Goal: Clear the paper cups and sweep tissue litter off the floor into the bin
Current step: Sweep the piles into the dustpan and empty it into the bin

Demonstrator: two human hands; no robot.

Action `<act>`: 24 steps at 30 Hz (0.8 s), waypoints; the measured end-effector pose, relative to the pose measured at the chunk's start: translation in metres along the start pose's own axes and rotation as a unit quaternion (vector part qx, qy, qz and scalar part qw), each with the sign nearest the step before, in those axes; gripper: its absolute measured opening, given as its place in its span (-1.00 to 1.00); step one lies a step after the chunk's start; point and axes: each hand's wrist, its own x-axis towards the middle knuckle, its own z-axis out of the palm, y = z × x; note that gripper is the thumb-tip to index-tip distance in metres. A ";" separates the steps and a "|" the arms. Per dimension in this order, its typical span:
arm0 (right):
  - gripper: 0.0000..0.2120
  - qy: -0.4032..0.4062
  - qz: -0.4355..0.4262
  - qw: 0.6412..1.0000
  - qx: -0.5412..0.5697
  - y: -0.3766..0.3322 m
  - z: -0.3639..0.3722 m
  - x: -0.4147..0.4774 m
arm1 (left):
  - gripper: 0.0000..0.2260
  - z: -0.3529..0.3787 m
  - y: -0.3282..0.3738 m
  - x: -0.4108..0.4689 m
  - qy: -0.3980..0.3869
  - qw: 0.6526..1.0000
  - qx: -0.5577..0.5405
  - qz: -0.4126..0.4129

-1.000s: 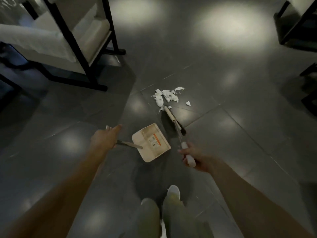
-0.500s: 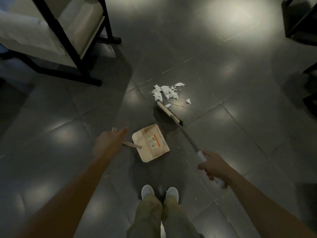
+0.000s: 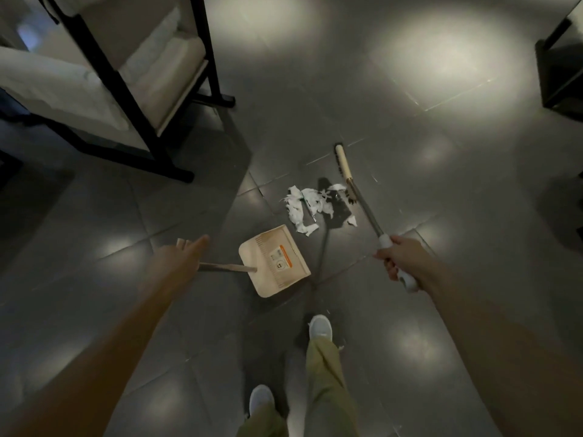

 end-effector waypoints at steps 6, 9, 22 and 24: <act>-0.74 0.008 -0.012 0.989 -0.146 -0.064 -0.028 0.099 | -0.45 -0.003 0.056 0.045 -0.008 0.997 -0.052 -0.054; -0.80 0.007 -0.006 0.979 -0.202 -0.083 -0.031 0.141 | -0.43 0.001 0.080 0.069 -0.028 0.996 -0.054 -0.066; -0.74 -0.081 -0.014 0.910 -0.406 -0.111 -0.019 0.148 | -0.66 -0.020 0.110 0.154 0.023 0.997 -0.022 -0.071; -0.71 -0.094 -0.014 0.925 -0.367 -0.103 -0.015 0.138 | -0.70 -0.024 0.107 0.154 0.011 0.998 -0.005 -0.066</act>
